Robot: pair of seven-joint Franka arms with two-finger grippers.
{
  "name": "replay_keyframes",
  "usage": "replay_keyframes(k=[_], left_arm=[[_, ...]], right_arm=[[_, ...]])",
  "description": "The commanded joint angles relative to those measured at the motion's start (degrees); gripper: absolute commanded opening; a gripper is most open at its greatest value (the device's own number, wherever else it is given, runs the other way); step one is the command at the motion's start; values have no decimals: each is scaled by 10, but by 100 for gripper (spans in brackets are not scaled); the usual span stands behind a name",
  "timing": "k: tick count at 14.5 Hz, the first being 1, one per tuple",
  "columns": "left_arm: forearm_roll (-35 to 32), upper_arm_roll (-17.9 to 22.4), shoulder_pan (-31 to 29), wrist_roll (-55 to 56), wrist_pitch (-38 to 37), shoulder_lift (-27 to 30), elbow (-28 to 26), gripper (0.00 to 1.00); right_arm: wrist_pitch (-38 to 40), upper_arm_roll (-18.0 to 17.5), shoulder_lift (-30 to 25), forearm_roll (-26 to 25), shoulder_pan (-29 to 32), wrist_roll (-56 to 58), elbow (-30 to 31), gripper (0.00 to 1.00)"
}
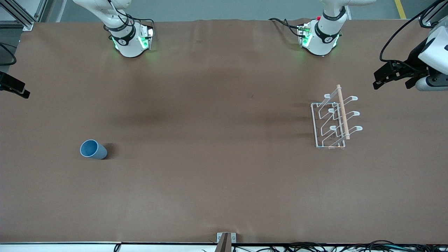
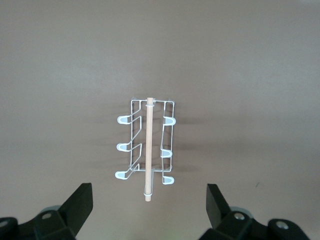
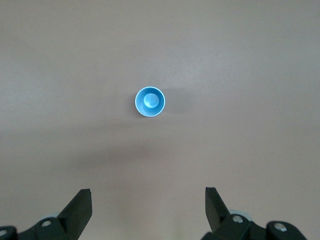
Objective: Hang cup on cup holder
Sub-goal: 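Reach the right gripper down to the light blue cup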
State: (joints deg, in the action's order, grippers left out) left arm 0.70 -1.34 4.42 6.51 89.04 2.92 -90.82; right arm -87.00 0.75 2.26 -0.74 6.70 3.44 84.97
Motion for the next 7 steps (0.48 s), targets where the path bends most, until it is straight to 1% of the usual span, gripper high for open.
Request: replay_keyframes(k=[1,2,4,5,7], left_arm=[[-12,-1,1,3,-4,3,-2,100],[-12,-1,1,3,-4,3,-2,100],[-12,-1,1,3,-4,2,-2,100],[-12,-1,1,2,-4,2,-2,100],[-12,-1,1,3,-4,2,-3,100]], right_arm=[[-59,17,0,-6,-27,6,54,100],[-96,24,3,-6,-35,6,87,100],[-173,27,15,-6,-37,10,145,100],[-197,27,26,-6,-36,17,159,100],[-224,35,59,-6,-35,36,169,100]])
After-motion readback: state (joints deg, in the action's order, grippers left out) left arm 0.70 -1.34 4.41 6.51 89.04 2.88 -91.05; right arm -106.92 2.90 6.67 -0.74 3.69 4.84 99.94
